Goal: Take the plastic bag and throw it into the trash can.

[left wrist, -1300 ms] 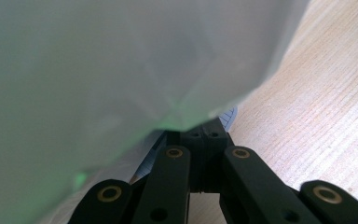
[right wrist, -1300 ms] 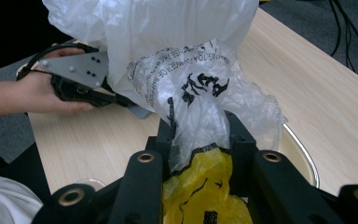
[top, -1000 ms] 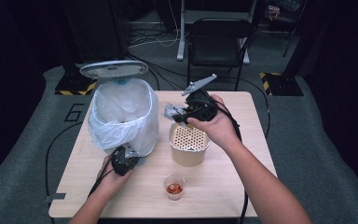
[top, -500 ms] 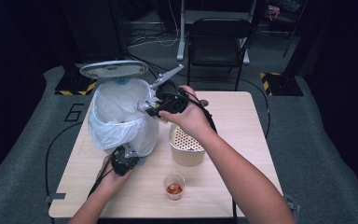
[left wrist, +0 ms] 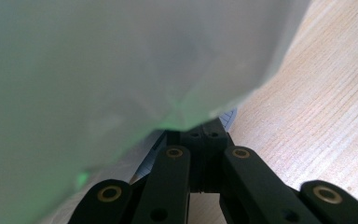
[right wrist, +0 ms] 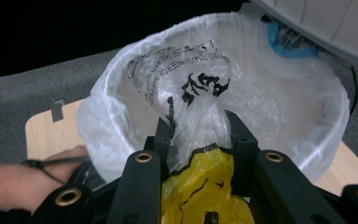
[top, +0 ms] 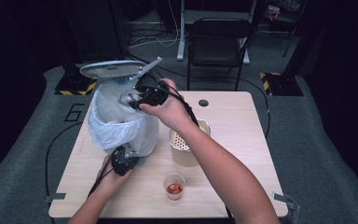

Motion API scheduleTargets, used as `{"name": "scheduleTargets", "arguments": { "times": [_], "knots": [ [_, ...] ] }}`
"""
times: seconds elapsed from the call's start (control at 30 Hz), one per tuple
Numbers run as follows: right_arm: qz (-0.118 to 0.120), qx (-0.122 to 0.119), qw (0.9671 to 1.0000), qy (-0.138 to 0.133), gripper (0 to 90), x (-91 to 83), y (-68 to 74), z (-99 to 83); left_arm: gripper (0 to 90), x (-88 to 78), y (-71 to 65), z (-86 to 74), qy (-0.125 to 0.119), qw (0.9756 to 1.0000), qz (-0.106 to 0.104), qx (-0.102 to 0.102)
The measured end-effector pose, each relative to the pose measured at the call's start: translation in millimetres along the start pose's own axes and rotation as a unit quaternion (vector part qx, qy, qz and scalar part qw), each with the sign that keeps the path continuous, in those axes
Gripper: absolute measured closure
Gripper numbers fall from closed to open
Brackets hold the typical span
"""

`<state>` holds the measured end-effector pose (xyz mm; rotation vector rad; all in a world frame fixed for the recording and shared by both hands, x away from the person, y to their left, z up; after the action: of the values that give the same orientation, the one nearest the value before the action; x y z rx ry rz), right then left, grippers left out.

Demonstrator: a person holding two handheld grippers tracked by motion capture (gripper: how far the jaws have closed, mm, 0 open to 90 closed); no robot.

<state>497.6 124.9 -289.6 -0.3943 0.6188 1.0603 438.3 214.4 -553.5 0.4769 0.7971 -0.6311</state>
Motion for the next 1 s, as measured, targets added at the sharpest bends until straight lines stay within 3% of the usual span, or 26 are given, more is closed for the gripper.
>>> {"name": "scheduleTargets", "arguments": {
  "times": [0.23, 0.47, 1.0],
  "knots": [
    [-0.017, -0.006, 0.9998, -0.011, 70.5, 18.1, 4.0, 6.1, 90.0, -0.1, 0.3, 0.2, 0.0, 1.0, 0.001, 0.003],
    [-0.025, 0.004, 0.9989, -0.039, 70.4, 33.5, 5.2, 6.5, 90.0, 0.3, -0.4, 0.3, -0.002, 1.0, 0.002, 0.0],
    [-0.051, 0.009, 0.9981, -0.035, 68.6, 67.3, -0.3, 3.5, 90.0, 0.2, -0.2, 0.0, -0.003, 1.0, 0.003, 0.001]
  ]
}}
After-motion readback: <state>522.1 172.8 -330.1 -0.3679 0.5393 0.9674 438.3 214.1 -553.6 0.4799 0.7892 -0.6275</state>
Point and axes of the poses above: each handheld gripper's, and its own axes: x roughly forward along the jaws, z roughly out of its top, y roughly to its left, the point moved 7 cm from there along x, roughly forward along the jaws, and after that the axes turned 2 degrees about x, right-handed, at the moved point
